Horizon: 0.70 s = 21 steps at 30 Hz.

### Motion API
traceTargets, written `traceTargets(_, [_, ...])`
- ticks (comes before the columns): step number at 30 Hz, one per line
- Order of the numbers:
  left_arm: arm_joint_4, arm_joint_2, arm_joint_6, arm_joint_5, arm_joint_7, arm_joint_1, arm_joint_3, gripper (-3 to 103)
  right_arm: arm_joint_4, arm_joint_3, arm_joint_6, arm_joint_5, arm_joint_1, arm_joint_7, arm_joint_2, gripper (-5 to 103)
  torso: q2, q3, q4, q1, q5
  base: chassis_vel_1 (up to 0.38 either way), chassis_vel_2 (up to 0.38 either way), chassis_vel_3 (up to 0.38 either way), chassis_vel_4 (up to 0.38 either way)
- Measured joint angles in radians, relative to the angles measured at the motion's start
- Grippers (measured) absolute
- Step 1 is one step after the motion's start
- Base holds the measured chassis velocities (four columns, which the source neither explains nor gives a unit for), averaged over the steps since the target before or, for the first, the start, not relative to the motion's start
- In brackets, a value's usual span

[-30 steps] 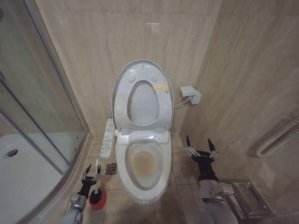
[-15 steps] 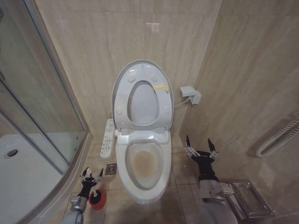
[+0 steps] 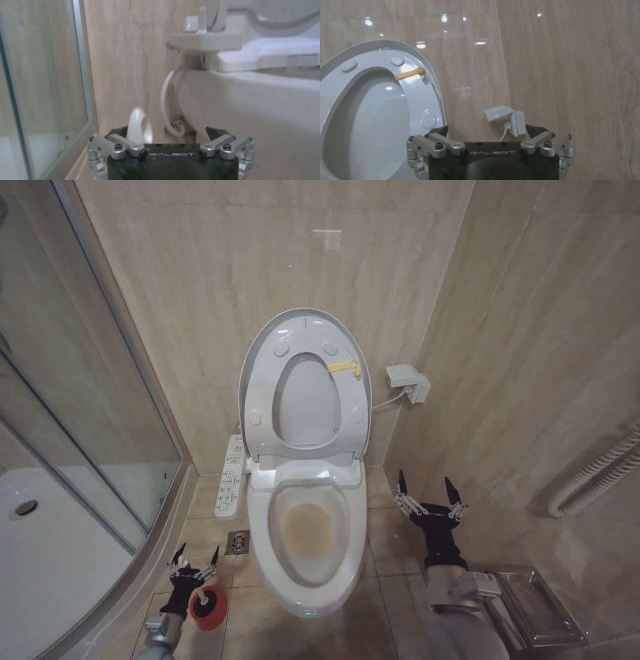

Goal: Open the toilet lid, clean the toilet bowl with a toilet brush, close the toilet lid, and flush.

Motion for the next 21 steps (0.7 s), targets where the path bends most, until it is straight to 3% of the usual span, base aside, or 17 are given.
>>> traceTargets(6, [-0.113, 0.020, -0.002, 0.051, -0.037, 0.068, -0.024, 100, 0.000, 0.000, 0.000, 0.000, 0.000, 0.000, 0.000, 100, 0.000, 0.000, -0.0001, 0.000, -0.0001, 0.000, 0.000, 0.000, 0.000])
traceTargets(10, [-0.223, 0.030, 0.035, 0.057, -0.067, 0.119, -0.033, 100, 0.000, 0.000, 0.000, 0.000, 0.000, 0.000, 0.000, 100, 0.000, 0.000, -0.0003, 0.000, 0.0000, 0.000, 0.000, 0.000, 0.000])
traceTargets(13, [-0.387, 0.037, 0.094, 0.090, -0.132, 0.191, -0.056, 100, 0.000, 0.000, 0.000, 0.000, 0.000, 0.000, 0.000, 100, 0.000, 0.000, -0.0002, 0.000, 0.0000, 0.000, 0.000, 0.000, 0.000])
traceTargets(21, [-0.599, 0.061, 0.171, 0.065, -0.154, 0.267, -0.103, 100, 0.000, 0.000, 0.000, 0.000, 0.000, 0.000, 0.000, 100, 0.000, 0.000, -0.0006, 0.000, 0.0000, 0.000, 0.000, 0.000, 0.000])
